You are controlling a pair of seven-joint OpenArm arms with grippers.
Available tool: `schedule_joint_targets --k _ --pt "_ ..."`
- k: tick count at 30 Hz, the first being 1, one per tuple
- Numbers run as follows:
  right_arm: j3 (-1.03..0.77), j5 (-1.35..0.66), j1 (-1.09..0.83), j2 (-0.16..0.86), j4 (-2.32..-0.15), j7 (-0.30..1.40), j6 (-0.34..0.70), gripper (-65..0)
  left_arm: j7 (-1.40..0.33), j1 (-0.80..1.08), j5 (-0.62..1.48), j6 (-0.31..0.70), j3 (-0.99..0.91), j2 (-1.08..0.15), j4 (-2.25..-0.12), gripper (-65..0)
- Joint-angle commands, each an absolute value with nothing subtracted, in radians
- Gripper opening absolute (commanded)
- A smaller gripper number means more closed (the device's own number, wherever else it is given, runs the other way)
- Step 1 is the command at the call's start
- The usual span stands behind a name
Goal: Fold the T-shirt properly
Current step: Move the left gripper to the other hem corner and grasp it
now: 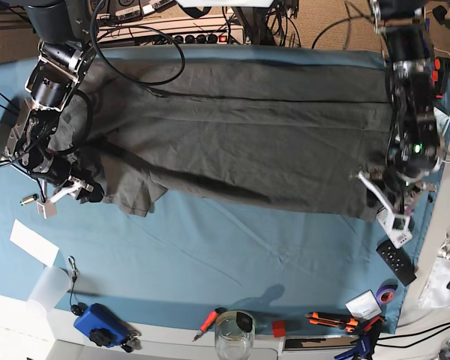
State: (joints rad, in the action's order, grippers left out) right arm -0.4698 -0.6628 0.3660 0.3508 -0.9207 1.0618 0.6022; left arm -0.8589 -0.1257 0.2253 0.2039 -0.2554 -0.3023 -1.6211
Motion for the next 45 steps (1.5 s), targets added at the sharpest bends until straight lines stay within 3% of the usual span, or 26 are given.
schedule_joint_targets --k 1,8,19,32,41,45 --pt "-0.470 -0.653 0.383 0.366 -0.930 1.073 0.601 -42.8 -0.841 -0.175 0.223 0.202 -0.257 -0.316 -1.593 -40.9" --pt "-0.471 -0.653 0.383 0.366 -0.930 1.073 0.602 -42.8 -0.986 -0.336 0.239 0.202 -0.257 -0.316 -1.356 -40.9" --pt "-0.470 -0.653 0.382 0.366 -0.930 1.073 0.602 -42.8 -1.055 -0.366 0.292 0.198 -0.257 -0.310 -1.261 -40.9" --pt "-0.471 -0.653 0.382 0.366 -0.930 1.073 0.602 -42.8 -1.023 -0.398 0.349 0.199 -0.257 -0.310 -1.173 -41.1" --pt "-0.471 -0.654 0.382 0.366 -0.930 1.071 0.602 -42.8 -1.032 -0.432 0.382 0.199 -0.257 -0.310 -1.173 -51.4" --pt "-0.471 -0.654 0.383 0.366 -0.930 1.057 0.602 -43.2 -1.028 -0.432 0.382 0.199 -0.257 -0.310 -1.173 -60.2"
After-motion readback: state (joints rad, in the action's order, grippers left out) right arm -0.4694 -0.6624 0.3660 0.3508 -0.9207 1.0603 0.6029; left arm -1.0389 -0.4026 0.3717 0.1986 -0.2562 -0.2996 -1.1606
